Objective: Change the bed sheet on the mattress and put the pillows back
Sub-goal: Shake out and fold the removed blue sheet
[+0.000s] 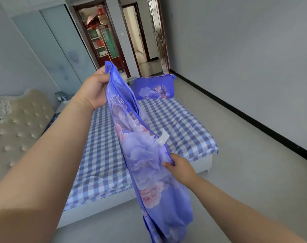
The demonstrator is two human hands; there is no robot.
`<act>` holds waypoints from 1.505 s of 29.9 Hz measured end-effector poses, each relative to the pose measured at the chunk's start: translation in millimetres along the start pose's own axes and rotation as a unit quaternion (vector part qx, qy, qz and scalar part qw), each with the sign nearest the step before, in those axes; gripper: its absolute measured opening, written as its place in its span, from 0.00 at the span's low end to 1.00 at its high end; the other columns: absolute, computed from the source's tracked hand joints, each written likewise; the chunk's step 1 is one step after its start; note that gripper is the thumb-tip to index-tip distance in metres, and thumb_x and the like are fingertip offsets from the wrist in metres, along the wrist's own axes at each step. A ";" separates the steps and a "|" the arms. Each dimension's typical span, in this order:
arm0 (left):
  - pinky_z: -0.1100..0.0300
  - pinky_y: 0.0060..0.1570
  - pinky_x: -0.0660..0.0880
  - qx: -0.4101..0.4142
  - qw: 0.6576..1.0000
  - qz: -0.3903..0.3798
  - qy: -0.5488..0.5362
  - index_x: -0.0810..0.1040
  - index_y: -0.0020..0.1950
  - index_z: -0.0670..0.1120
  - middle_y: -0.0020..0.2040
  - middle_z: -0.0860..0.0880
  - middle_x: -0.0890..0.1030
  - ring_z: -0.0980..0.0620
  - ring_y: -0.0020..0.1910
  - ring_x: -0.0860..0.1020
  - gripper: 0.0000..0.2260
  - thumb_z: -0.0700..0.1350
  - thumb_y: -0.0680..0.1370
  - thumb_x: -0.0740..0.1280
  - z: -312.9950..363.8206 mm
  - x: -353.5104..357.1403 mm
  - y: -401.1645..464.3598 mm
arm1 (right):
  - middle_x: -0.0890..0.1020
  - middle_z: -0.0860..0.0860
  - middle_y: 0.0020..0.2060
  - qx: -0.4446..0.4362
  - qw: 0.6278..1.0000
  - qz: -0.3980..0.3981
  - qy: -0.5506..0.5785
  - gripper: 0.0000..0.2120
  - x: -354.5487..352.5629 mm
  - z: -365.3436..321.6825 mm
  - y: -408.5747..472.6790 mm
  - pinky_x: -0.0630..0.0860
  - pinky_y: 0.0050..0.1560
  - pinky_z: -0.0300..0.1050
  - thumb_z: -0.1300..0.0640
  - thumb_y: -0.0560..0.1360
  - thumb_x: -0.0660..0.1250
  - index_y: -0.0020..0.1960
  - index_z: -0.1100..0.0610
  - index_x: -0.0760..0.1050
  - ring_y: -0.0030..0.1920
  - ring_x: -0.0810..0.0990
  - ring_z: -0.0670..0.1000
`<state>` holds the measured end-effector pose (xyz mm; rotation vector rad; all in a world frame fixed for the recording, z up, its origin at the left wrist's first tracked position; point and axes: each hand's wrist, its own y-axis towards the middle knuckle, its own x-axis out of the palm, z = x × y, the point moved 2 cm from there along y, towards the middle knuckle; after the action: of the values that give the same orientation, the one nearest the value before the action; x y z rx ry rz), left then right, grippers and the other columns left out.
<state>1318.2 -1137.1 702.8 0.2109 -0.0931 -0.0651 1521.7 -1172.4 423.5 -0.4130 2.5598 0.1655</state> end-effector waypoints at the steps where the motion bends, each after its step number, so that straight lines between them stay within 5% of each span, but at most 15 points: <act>1: 0.61 0.35 0.78 -0.011 1.000 -0.019 0.002 0.74 0.33 0.47 0.28 0.52 0.76 0.56 0.28 0.76 0.21 0.30 0.79 0.51 -1.8 0.3 -3.0 | 0.68 0.47 0.34 -0.031 0.999 0.008 -0.001 0.16 1.7 -7.9 -0.5 0.63 0.36 0.43 0.53 0.77 0.65 0.35 0.51 0.63 0.33 0.67 0.47; 4: 0.62 0.35 0.78 -0.015 1.000 -0.024 0.008 0.71 0.38 0.45 0.29 0.52 0.78 0.56 0.29 0.78 0.16 0.30 0.78 0.52 -5.2 -2.2 -10.2 | 0.68 0.43 0.53 -0.123 0.991 0.043 -0.001 0.09 15.4 -27.6 -4.7 0.69 0.44 0.37 0.56 0.77 0.67 0.38 0.54 0.76 0.43 0.75 0.44; 7: 0.63 0.36 0.78 -0.004 1.000 -0.018 0.013 0.69 0.42 0.45 0.29 0.54 0.78 0.58 0.29 0.77 0.12 0.30 0.78 0.53 -7.4 -10.1 -17.0 | 0.61 0.40 0.66 -0.131 0.985 0.053 0.098 0.12 24.7 -44.0 -2.2 0.68 0.54 0.29 0.62 0.76 0.67 0.36 0.51 0.73 0.52 0.75 0.35; 9: 0.63 0.35 0.77 0.001 1.000 -0.012 0.010 0.69 0.43 0.45 0.29 0.54 0.78 0.58 0.29 0.77 0.12 0.30 0.78 0.53 -8.5 -10.3 -19.6 | 0.66 0.45 0.65 -0.157 0.982 -0.009 0.108 0.07 30.9 -53.7 -3.3 0.68 0.62 0.36 0.63 0.76 0.66 0.53 0.55 0.76 0.59 0.74 0.44; 11: 0.63 0.34 0.77 0.012 1.000 0.011 0.008 0.69 0.43 0.44 0.29 0.53 0.79 0.57 0.29 0.78 0.13 0.29 0.78 0.53 -9.1 -9.2 -22.7 | 0.68 0.49 0.66 -0.220 0.975 -0.033 0.009 0.14 42.8 -60.6 -10.0 0.72 0.56 0.41 0.60 0.78 0.63 0.64 0.59 0.72 0.56 0.76 0.50; 15: 0.60 0.34 0.78 0.050 0.995 0.087 -0.006 0.70 0.42 0.44 0.29 0.52 0.78 0.55 0.28 0.76 0.13 0.28 0.78 0.54 -12.4 -13.3 -25.4 | 0.68 0.52 0.61 -0.316 0.936 0.021 -0.155 0.14 69.6 -66.8 -27.3 0.74 0.26 0.45 0.61 0.69 0.65 0.55 0.57 0.73 0.35 0.79 0.56; 19: 0.59 0.34 0.78 0.061 0.982 0.177 -0.001 0.72 0.43 0.45 0.29 0.50 0.79 0.52 0.28 0.78 0.12 0.31 0.79 0.56 -14.9 -19.0 -29.4 | 0.64 0.52 0.66 -0.338 0.916 0.041 -0.214 0.15 89.6 -65.6 -35.6 0.70 0.20 0.41 0.60 0.67 0.65 0.52 0.50 0.68 0.31 0.80 0.55; 21: 0.54 0.38 0.80 0.057 0.979 0.194 0.005 0.74 0.45 0.44 0.32 0.48 0.80 0.49 0.31 0.80 0.11 0.32 0.79 0.57 -15.1 -17.5 -31.9 | 0.63 0.51 0.71 -0.330 0.925 0.054 -0.183 0.05 89.1 -73.1 -39.4 0.66 0.23 0.37 0.54 0.72 0.60 0.47 0.49 0.72 0.35 0.81 0.53; 24: 0.52 0.41 0.80 0.052 0.981 0.186 0.018 0.74 0.47 0.44 0.34 0.48 0.81 0.48 0.34 0.81 0.08 0.35 0.80 0.58 -14.2 -13.1 -35.5 | 0.56 0.48 0.76 -0.291 0.949 0.040 -0.114 0.16 84.7 -81.2 -34.9 0.73 0.37 0.44 0.48 0.74 0.53 0.46 0.53 0.77 0.53 0.79 0.53; 29: 0.45 0.51 0.78 0.054 0.985 0.164 0.021 0.74 0.48 0.44 0.39 0.45 0.79 0.48 0.37 0.79 0.08 0.33 0.80 0.58 -9.3 -10.5 -39.0 | 0.58 0.47 0.73 -0.288 0.950 0.038 -0.114 0.22 84.6 -79.7 -30.4 0.76 0.40 0.51 0.47 0.74 0.50 0.55 0.58 0.77 0.52 0.77 0.54; 33: 0.46 0.50 0.79 0.061 0.981 0.181 0.019 0.75 0.48 0.45 0.38 0.47 0.79 0.48 0.38 0.79 0.09 0.34 0.80 0.58 -7.7 -14.3 -42.5 | 0.78 0.58 0.51 -0.195 0.980 -0.013 -0.048 0.17 87.3 -76.9 -31.5 0.72 0.44 0.50 0.51 0.77 0.54 0.50 0.62 0.75 0.50 0.77 0.58; 38: 0.60 0.40 0.76 0.100 0.944 0.301 0.093 0.73 0.44 0.46 0.37 0.50 0.77 0.54 0.36 0.76 0.10 0.34 0.79 0.57 -13.7 -54.1 -36.7 | 0.80 0.61 0.41 -0.029 0.997 -0.060 -0.043 0.13 76.1 -46.1 -22.0 0.67 0.42 0.46 0.54 0.81 0.59 0.43 0.59 0.76 0.44 0.78 0.56; 41: 0.65 0.40 0.71 0.077 0.889 0.392 0.222 0.76 0.50 0.42 0.40 0.51 0.76 0.54 0.40 0.73 0.07 0.36 0.79 0.58 -43.2 -114.3 -45.7 | 0.81 0.64 0.43 0.025 0.997 0.046 -0.056 0.13 8.2 -35.5 16.9 0.68 0.43 0.46 0.58 0.80 0.59 0.38 0.56 0.74 0.45 0.79 0.56; 45: 0.60 0.38 0.68 -0.005 0.886 0.379 0.268 0.76 0.45 0.44 0.37 0.49 0.75 0.54 0.36 0.71 0.07 0.38 0.80 0.59 -99.8 -155.8 -63.0 | 0.80 0.67 0.48 -0.026 0.957 0.217 -0.191 0.15 -100.6 -78.5 60.6 0.71 0.46 0.52 0.53 0.81 0.58 0.50 0.65 0.75 0.49 0.78 0.66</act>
<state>1169.8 -1166.5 579.0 0.1640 0.3835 0.7753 1544.9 -1104.8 545.3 0.1607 2.2258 0.4294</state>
